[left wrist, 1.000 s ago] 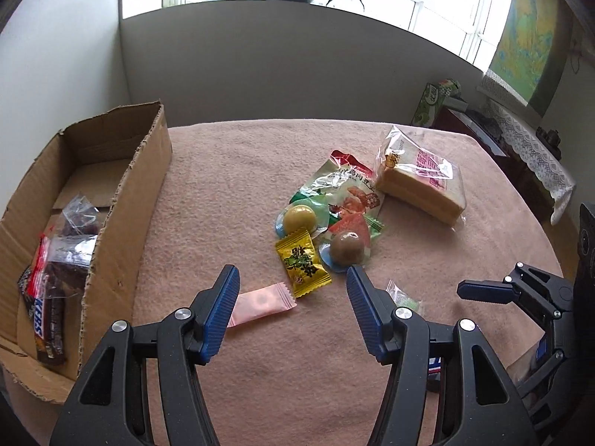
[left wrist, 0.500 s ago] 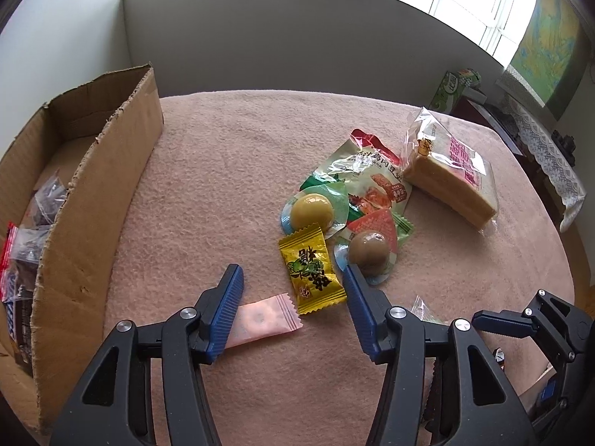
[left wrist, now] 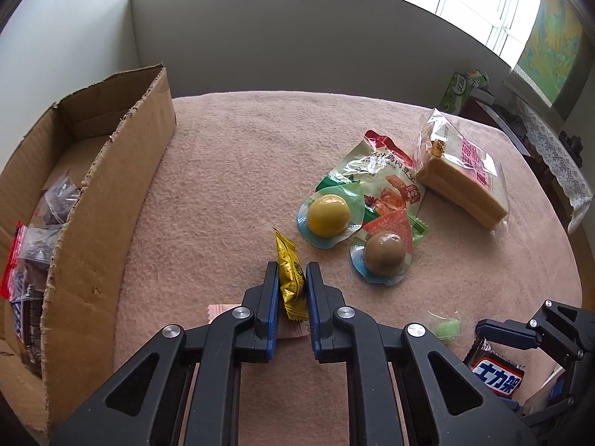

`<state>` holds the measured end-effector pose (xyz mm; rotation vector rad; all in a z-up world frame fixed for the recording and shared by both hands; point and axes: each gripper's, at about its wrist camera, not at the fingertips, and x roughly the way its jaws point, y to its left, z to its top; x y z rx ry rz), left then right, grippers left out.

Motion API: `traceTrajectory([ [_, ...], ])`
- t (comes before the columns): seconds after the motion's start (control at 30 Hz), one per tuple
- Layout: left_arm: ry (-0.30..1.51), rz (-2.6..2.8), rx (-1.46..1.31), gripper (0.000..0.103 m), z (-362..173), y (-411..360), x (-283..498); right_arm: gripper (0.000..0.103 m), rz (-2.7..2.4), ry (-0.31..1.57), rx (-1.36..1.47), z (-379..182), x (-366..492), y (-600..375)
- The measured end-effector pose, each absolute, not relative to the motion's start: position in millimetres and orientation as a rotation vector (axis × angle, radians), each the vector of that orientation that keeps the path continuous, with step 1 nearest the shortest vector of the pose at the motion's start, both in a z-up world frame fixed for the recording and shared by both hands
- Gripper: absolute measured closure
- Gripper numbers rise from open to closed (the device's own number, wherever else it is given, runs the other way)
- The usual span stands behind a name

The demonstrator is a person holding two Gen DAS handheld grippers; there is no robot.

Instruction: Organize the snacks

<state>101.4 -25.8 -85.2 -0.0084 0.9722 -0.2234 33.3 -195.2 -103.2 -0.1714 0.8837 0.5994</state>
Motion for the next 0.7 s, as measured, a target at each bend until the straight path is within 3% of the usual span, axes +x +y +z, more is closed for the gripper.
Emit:
traceTrajectory([
  [0.3,0.961,-0.210,0.025,0.092,-85.6,-30.6,100.6,0.063,0.602,0.872,-0.192,-101.8,27.3,-197.3],
  [0.4,0.959,-0.207,0.028,0.092,-85.6,-32.1,100.4,0.045,0.600,0.868,-0.188,-104.0,27.3,-196.8],
  [0.53,0.959,-0.206,0.023,0.092,-85.5,-31.6,99.2,0.042,0.579,0.848,-0.198,-106.3,19.0,-201.0],
  [0.6,0.959,-0.205,0.022,0.092,-85.2,-30.5,98.9,0.043,0.570,0.842,-0.196,-107.2,16.1,-203.0],
  [0.67,0.958,-0.204,0.025,0.093,-84.8,-30.4,98.7,0.060,0.541,0.834,-0.199,-106.9,14.1,-205.7],
  [0.7,0.957,-0.203,0.026,0.093,-84.5,-30.2,98.4,0.064,0.528,0.833,-0.196,-106.4,14.5,-207.5],
])
